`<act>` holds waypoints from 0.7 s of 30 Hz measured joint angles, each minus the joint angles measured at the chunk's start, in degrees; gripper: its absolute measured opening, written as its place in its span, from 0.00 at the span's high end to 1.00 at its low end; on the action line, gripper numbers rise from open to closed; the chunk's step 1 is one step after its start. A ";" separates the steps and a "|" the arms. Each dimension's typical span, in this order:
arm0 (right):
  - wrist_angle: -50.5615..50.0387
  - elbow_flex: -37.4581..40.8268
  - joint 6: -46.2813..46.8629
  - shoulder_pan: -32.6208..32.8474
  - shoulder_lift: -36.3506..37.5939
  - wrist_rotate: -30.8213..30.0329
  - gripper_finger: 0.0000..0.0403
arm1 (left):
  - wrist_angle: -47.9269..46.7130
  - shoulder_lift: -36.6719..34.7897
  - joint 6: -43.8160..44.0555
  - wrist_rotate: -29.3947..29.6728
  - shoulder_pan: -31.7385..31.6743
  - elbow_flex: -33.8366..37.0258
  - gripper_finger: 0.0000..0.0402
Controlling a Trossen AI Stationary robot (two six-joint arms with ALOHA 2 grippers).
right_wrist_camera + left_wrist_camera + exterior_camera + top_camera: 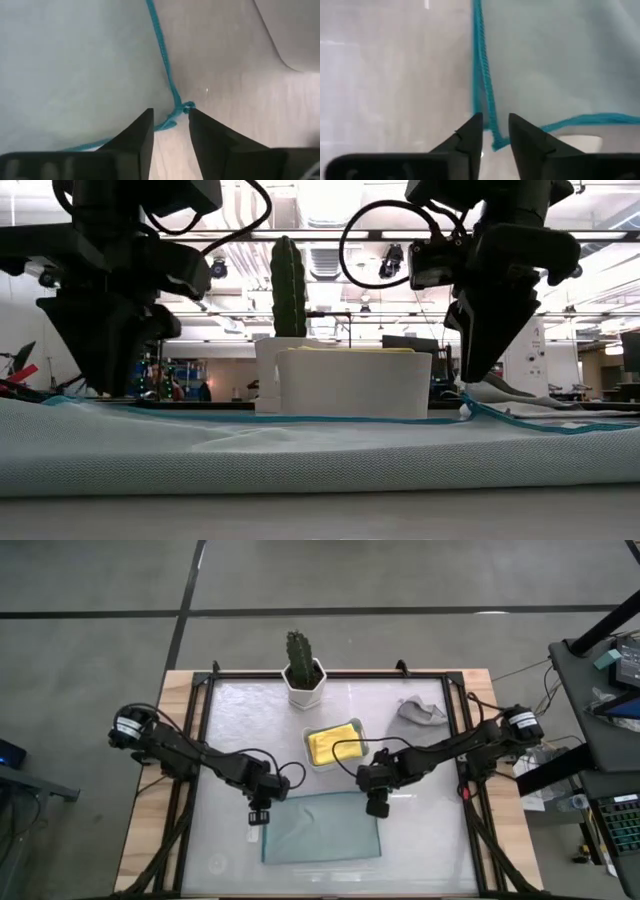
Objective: Fold microfiber towels
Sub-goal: Fold the light blue towel
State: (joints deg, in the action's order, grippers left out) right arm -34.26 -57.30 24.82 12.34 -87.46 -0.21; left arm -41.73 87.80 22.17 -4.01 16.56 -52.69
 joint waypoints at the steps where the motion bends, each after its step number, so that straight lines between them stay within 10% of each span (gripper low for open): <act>1: -0.12 0.00 0.02 0.00 0.14 0.00 0.71 | -0.09 -0.23 -0.44 0.67 0.00 0.00 0.78; 12: 3.10 0.22 1.62 3.42 0.35 -1.92 0.72 | -3.73 -5.54 -0.78 4.03 0.15 -2.45 0.61; 21: 17.31 4.39 1.75 9.17 0.11 -11.88 0.81 | 3.44 -5.87 1.56 3.24 7.07 -1.01 0.75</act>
State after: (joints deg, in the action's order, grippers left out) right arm -16.95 -52.91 26.57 21.51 -87.35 -12.08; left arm -38.29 81.93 23.73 -0.77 23.63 -53.70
